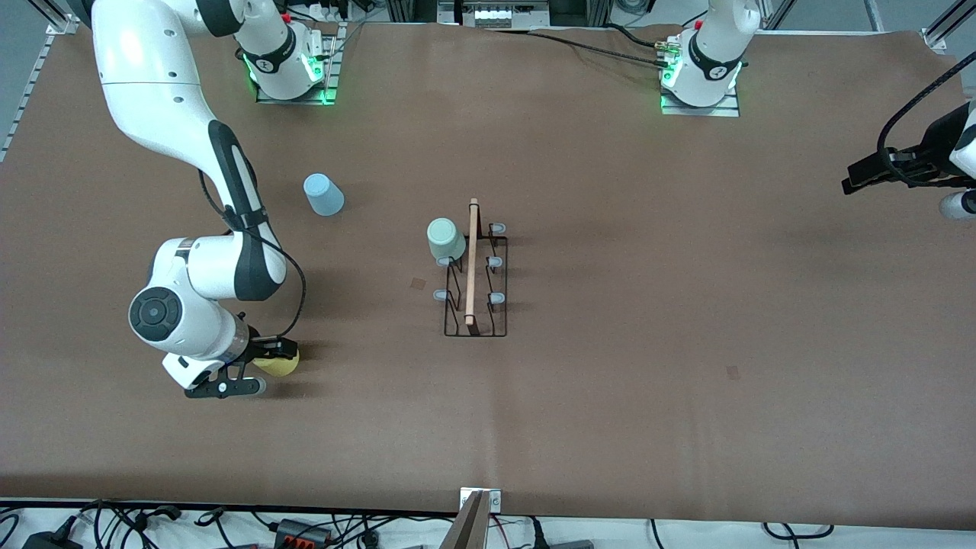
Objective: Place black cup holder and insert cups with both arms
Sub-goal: 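Grasp the yellow cup with the right gripper and lift it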
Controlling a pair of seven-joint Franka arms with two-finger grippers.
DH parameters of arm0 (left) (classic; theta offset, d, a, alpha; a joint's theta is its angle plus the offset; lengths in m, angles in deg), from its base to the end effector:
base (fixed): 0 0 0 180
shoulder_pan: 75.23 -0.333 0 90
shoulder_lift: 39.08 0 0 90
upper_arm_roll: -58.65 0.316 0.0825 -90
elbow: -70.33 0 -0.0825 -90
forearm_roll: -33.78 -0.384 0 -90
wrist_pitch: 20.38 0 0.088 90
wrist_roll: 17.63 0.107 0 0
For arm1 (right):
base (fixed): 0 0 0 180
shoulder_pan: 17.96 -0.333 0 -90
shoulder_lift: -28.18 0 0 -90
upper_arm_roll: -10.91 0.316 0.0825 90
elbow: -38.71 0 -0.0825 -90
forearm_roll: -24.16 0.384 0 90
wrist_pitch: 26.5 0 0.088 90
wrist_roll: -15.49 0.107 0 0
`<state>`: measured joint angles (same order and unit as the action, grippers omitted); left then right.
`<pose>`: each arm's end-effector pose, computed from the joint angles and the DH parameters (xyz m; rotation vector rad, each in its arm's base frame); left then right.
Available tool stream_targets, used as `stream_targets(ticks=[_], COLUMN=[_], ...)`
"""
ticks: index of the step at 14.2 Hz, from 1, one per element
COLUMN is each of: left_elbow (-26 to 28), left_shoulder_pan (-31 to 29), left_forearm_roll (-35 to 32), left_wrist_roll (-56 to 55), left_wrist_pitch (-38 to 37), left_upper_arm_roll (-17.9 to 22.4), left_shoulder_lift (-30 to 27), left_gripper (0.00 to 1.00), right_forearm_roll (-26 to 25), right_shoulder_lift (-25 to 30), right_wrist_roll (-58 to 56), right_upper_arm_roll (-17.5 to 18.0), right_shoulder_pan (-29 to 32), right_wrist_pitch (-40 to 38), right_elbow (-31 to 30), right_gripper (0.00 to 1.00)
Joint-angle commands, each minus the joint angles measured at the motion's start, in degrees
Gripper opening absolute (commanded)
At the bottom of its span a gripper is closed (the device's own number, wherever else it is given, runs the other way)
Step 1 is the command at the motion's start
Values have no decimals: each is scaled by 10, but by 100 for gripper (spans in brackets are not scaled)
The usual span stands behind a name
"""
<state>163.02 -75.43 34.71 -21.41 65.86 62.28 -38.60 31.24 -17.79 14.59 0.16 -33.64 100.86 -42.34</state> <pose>0.5465 0.0346 0.5926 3.1133 0.2070 -0.1889 0.7246 0.0936 0.2286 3.1042 0.1322 0.0341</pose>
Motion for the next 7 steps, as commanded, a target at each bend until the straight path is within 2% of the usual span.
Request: stream_targets(ticks=[1,2,3,4,5,7], left_elbow=[-7,-7,-7,-7,-7,-7], left_shoulder_pan=[4,4,4,4,4,4], left_forearm_roll=[-12,-12,-12,-12,-12,-12], left_wrist_roll=[-4,-4,-4,-4,-4,-4], left_wrist_pitch=[-10,-10,-10,-10,-10,-10], left_upper_arm_roll=[2,2,2,2,2,2], left_shoulder_lift=[-1,-1,-1,-1,-1,-1], left_gripper=[100,100,100,100,100,100], right_forearm_roll=[-9,-8,-8,-8,-9,-9], right_shoulder_lift=[-8,-9,-9,-5,-2,10], right_wrist_roll=[-10,-18,-23,-24,-25,-28], right_upper_arm_roll=[4,4,5,4,4,5], right_shoulder_pan=[9,9,9,8,7,6], right_wrist_pitch=[3,3,2,-3,-6,-33], right_elbow=[12,12,12,12,12,12], right_gripper=[100,84,60,46,35,26])
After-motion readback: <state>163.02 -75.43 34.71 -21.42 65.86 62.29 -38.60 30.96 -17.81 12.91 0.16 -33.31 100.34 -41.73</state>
